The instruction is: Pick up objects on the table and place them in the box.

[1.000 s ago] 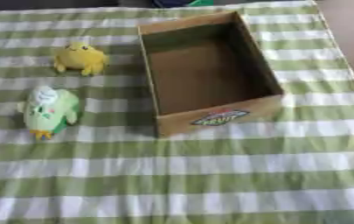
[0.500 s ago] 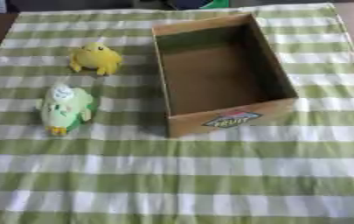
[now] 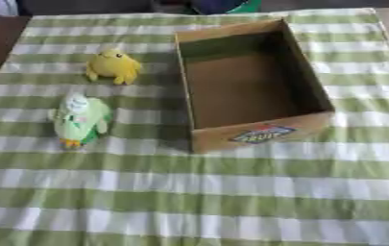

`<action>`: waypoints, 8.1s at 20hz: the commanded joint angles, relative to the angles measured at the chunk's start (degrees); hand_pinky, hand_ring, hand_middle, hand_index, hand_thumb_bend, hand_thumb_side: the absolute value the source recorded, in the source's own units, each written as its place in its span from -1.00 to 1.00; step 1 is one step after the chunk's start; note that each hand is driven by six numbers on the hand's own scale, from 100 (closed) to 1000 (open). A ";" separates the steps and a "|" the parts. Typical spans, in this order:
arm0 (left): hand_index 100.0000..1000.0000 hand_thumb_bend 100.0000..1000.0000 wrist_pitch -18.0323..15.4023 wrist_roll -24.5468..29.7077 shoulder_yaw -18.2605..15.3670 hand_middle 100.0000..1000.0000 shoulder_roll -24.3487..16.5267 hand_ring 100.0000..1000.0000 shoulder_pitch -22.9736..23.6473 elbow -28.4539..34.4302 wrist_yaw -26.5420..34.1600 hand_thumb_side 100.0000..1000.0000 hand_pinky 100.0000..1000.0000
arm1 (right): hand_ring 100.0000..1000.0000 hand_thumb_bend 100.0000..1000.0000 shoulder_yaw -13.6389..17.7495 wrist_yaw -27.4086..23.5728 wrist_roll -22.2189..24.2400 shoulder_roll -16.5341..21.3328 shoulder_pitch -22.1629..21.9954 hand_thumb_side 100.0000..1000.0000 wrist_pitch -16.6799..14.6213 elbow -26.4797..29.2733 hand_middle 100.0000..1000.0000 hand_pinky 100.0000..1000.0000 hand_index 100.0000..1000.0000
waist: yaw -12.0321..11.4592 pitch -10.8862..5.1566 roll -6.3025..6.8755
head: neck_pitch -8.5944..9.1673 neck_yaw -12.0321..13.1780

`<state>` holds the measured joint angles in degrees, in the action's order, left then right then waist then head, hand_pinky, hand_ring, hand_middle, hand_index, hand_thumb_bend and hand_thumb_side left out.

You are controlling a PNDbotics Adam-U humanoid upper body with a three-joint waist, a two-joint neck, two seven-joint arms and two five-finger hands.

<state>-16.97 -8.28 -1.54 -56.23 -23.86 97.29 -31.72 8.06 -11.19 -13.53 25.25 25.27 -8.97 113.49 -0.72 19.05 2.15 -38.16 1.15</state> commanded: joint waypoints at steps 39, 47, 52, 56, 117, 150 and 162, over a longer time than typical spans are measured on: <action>1.00 0.40 2.43 33.33 14.24 0.82 0.85 0.80 -8.01 -6.95 -1.08 0.73 0.35 | 0.22 -1.00 -0.27 -0.65 2.17 -0.17 0.57 0.89 1.40 1.11 -0.05 0.45 0.64 | 1.56 -0.52 0.07 | 2.11 0.58; 1.00 0.47 1.91 35.86 15.51 0.86 1.68 0.82 -7.49 -7.13 -2.46 0.67 0.37 | 0.22 -1.00 -0.21 -0.65 2.30 -0.40 0.45 0.88 1.79 1.11 -0.06 0.46 0.64 | 1.64 -0.30 0.10 | 2.08 0.67; 1.00 0.38 1.66 35.58 16.18 0.87 1.64 0.83 -7.19 -7.55 -6.61 0.50 0.37 | 0.22 -1.00 -0.24 -0.74 2.46 -0.55 0.43 0.88 1.84 1.11 -0.06 0.46 0.63 | 1.64 -0.25 0.02 | 2.10 0.88; 1.00 0.38 1.44 32.65 16.69 0.90 1.97 0.84 -7.52 -8.36 -11.87 0.47 0.37 | 0.22 -1.00 -0.28 -0.85 2.65 -0.72 0.40 0.88 1.90 1.11 -0.06 0.46 0.62 | 1.67 -0.21 -0.06 | 2.17 1.11; -0.23 -1.00 6.70 14.31 10.89 -0.29 8.97 -0.08 -17.37 -3.57 -8.02 -0.63 -0.44 | 0.23 -1.00 0.03 -1.48 2.88 -1.47 -0.05 0.86 2.15 1.11 -0.06 0.47 0.62 | 2.80 -0.79 0.26 | 0.69 1.26; -0.24 -1.00 -0.91 7.64 10.46 -0.27 37.26 -0.06 -38.54 -23.88 -27.22 -0.54 -0.45 | 0.24 -1.00 0.04 -2.61 0.02 -4.21 2.11 0.81 1.46 1.11 -0.03 0.47 0.61 | 10.23 -1.68 1.68 | 1.05 6.36; -0.11 -1.00 -7.84 12.16 13.02 -0.13 39.63 0.05 -37.39 -30.24 -37.34 -0.65 -0.35 | 0.24 -1.00 0.11 -2.61 -0.90 -4.42 2.21 0.78 1.63 1.11 -0.04 0.48 0.60 | 11.21 -1.05 2.04 | 1.61 6.04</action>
<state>-23.91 3.23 11.49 -16.29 -60.36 66.93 -68.00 7.75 -13.55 -14.27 20.30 26.79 -7.37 113.49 10.36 19.08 4.47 -37.18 7.34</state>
